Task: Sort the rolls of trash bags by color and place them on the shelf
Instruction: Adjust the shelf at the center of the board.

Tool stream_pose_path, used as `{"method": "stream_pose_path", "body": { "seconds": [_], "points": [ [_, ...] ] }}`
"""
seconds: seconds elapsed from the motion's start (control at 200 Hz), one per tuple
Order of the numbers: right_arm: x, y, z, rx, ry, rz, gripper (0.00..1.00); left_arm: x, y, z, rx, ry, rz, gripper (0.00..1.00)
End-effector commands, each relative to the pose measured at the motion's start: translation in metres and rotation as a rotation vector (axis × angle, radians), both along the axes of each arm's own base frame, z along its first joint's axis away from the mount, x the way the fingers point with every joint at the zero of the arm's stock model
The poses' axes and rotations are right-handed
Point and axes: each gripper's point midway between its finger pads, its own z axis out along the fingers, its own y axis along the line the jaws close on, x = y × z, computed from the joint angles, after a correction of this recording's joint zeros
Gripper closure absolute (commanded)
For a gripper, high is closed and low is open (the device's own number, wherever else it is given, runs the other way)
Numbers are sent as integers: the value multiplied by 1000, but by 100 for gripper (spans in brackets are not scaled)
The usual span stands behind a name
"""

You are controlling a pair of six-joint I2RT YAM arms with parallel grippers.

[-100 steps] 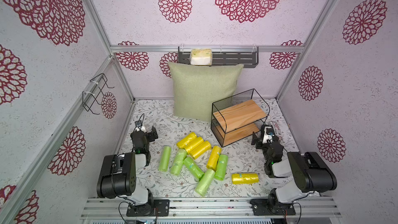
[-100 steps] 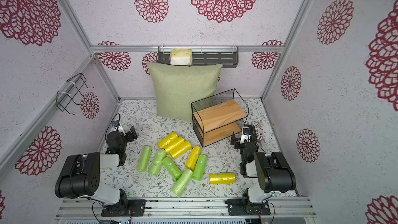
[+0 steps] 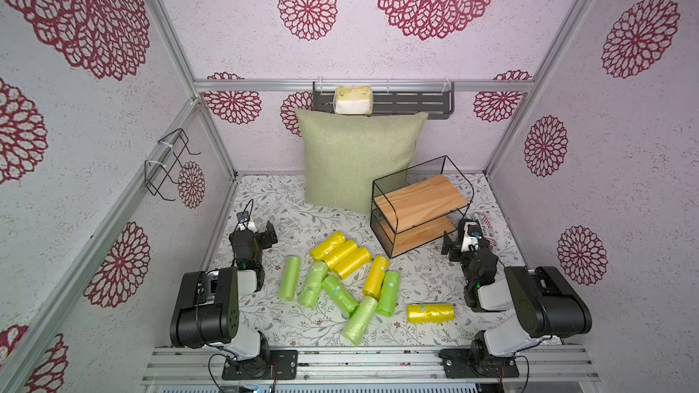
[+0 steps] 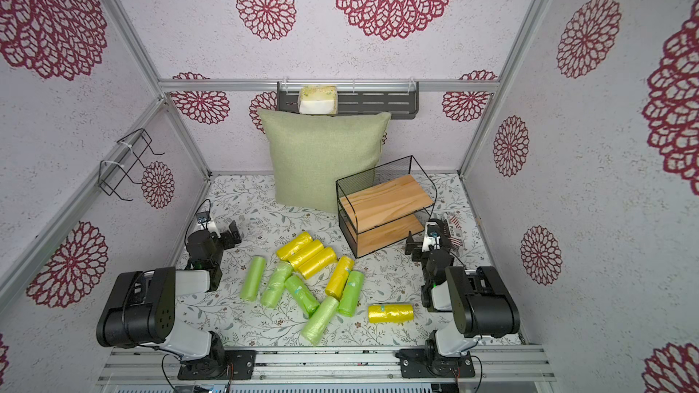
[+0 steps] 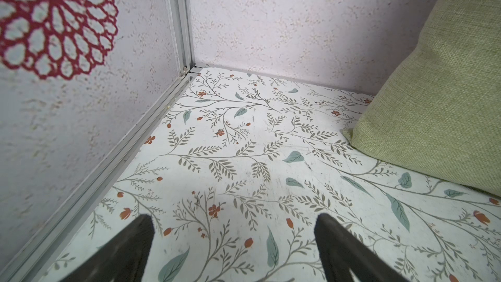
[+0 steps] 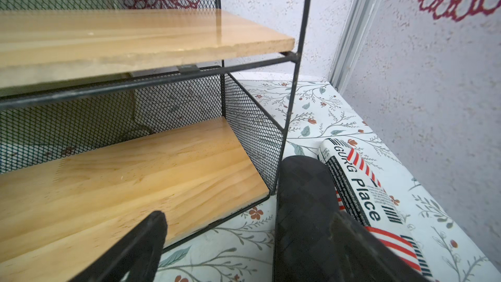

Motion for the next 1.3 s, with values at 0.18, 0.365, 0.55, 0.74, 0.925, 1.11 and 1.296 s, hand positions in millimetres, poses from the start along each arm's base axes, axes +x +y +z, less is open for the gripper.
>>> {"method": "stream_pose_path", "body": {
  "seconds": [0.18, 0.365, 0.55, 0.74, 0.925, 1.11, 1.296],
  "points": [
    [7, 2, 22, 15, -71, 2, 1, 6, -1, 11, 18, -33, -5, 3],
    [8, 2, 22, 16, -70, 4, 1, 7, 0, 10, 17, -32, -5, 3],
    [-5, -12, 33, 40, -124, -79, 1, 4, 3, 23, 12, -52, 16, 3],
    [-39, -24, 80, 88, -260, -140, 0, -4, -9, 81, -100, -60, 13, 3],
    [-25, -11, 148, 74, -274, -63, 1, 2, -101, 144, -212, -137, -236, 1],
    [18, -25, 186, 39, -175, -32, 1, -7, -213, 177, -218, -76, -536, 2],
    [61, -30, 183, 62, -101, 64, 2, -17, -263, 178, -229, -35, -661, 1]
  ]
}}
